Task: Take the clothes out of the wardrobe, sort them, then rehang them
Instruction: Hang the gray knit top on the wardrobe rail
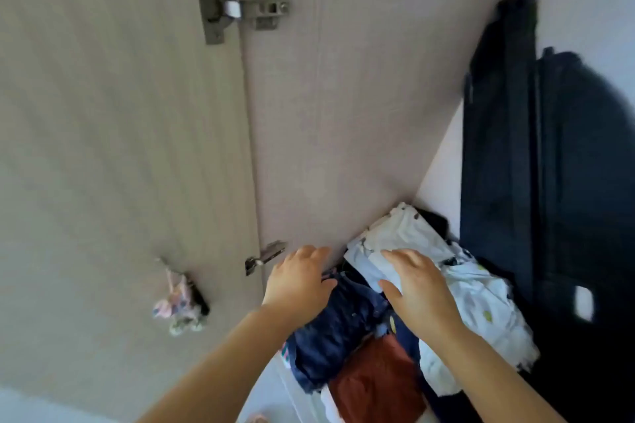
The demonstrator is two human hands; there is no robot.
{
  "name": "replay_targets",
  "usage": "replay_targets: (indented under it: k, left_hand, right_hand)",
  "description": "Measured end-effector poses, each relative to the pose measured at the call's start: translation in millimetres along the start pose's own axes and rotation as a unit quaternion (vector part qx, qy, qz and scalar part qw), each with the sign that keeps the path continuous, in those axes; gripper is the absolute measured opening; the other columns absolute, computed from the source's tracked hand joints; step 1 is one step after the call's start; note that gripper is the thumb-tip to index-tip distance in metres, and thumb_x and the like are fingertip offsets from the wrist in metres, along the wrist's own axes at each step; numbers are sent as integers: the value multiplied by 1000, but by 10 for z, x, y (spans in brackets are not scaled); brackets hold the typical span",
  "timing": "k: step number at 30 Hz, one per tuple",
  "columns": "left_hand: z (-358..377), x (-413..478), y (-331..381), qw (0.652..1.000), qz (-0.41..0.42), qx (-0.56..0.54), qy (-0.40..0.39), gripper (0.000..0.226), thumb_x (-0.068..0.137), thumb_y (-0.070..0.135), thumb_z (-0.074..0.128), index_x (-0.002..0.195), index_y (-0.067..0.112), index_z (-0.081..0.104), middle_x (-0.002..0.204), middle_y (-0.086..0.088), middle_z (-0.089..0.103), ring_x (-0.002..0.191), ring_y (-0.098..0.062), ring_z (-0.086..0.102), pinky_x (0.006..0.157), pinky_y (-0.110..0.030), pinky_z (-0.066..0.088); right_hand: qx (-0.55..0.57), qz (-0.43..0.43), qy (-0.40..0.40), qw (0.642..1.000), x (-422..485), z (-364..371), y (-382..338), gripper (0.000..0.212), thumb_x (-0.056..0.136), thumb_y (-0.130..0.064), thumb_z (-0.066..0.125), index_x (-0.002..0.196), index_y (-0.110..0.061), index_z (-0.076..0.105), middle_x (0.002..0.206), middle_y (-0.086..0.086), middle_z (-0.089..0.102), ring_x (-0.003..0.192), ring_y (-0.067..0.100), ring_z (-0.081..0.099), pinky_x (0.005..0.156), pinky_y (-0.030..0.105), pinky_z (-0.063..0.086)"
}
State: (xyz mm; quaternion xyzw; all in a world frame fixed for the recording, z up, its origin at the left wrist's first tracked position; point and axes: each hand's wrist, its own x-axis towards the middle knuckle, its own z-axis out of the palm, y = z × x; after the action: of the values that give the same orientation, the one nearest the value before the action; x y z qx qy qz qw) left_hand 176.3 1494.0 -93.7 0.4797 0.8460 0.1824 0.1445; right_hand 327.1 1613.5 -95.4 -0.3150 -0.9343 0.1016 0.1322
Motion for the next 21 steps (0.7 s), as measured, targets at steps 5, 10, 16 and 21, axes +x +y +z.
replay_targets:
  k: [5,10,16,21]
  left_hand:
    - [153,-1069,-744,979,-204,1,22,56,92,39,48,143,27,27,141,2,38,127,-22,40,103,-34,34]
    - [92,-2178,-1307,918,-389,-7,77,57,92,40,48,143,26,27,141,1,39,127,-22,41,102,-35,33]
    - [-10,-3394,-1742,820,-552,-37,148,57,92,40,49,143,26,28,144,1,37,129,-22,39,103,-36,34]
    - [-115,-4256,-2113,746,-637,-55,186,56,93,40,48,143,25,27,143,1,38,130,-21,38,103,-34,33]
  right_hand:
    - [27,-131,-110,985,-180,622,-639,45,78,-19,72,121,-11,61,119,6,61,110,27,57,94,38,44]
    - [48,-295,-216,929,-404,1010,-1609,51,91,-28,56,139,-19,41,138,-2,44,127,18,41,105,28,31]
    - [72,-452,-271,846,-769,1337,-2897,46,84,-22,64,128,-11,54,125,9,56,114,30,53,97,37,40]
    - [69,-557,-292,774,-1145,1543,-3975,47,90,-29,54,135,-19,44,130,1,49,120,22,43,100,30,35]
